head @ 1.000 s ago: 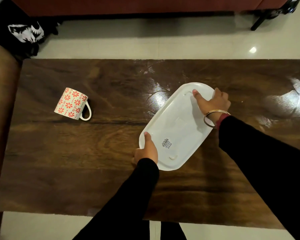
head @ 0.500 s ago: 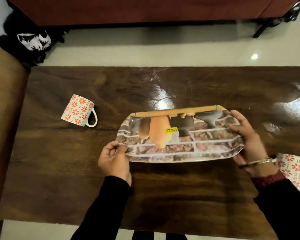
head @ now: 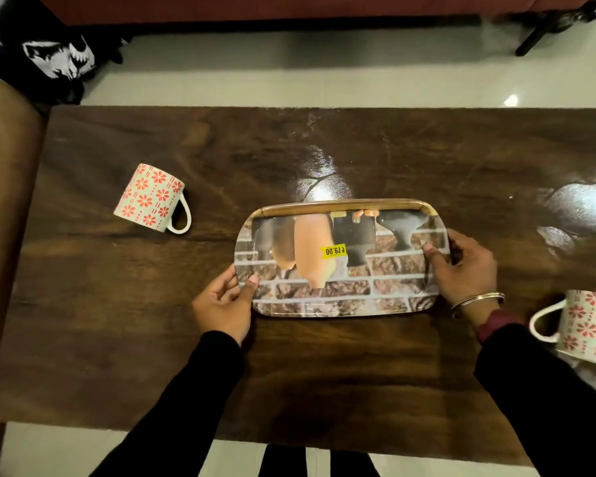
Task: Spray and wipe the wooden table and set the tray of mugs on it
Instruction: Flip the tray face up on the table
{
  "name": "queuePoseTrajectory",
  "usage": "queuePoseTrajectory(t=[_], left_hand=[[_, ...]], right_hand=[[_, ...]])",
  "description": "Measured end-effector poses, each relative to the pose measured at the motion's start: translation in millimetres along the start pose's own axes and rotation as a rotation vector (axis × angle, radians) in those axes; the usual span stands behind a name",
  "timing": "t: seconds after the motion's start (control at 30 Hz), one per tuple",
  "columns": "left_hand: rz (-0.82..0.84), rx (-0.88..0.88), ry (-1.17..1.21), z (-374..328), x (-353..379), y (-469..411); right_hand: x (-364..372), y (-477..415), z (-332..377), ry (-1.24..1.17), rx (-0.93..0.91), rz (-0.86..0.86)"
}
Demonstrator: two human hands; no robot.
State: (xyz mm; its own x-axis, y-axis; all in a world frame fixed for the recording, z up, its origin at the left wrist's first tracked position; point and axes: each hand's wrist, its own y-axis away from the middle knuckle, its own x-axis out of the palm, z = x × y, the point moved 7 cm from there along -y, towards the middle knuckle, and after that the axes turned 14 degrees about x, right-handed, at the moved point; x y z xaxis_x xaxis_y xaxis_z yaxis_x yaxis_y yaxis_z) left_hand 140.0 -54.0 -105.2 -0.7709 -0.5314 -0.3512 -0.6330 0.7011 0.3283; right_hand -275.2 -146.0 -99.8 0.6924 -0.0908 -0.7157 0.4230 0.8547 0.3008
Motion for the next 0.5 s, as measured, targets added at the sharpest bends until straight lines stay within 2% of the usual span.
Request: queuePoseTrajectory(t=[0.17, 0.5], left_hand=[[0.033, 0.048, -0.076, 5.1, -1.5, -7.8], [0.009, 0.111, -0.095, 3.2, -1.8, -5.8]], right_hand=[[-2.6, 8.2, -4.1, 0.069, 0.013, -0.054], [-0.6, 14.5, -13.5, -0.027, 0.123, -0.073]])
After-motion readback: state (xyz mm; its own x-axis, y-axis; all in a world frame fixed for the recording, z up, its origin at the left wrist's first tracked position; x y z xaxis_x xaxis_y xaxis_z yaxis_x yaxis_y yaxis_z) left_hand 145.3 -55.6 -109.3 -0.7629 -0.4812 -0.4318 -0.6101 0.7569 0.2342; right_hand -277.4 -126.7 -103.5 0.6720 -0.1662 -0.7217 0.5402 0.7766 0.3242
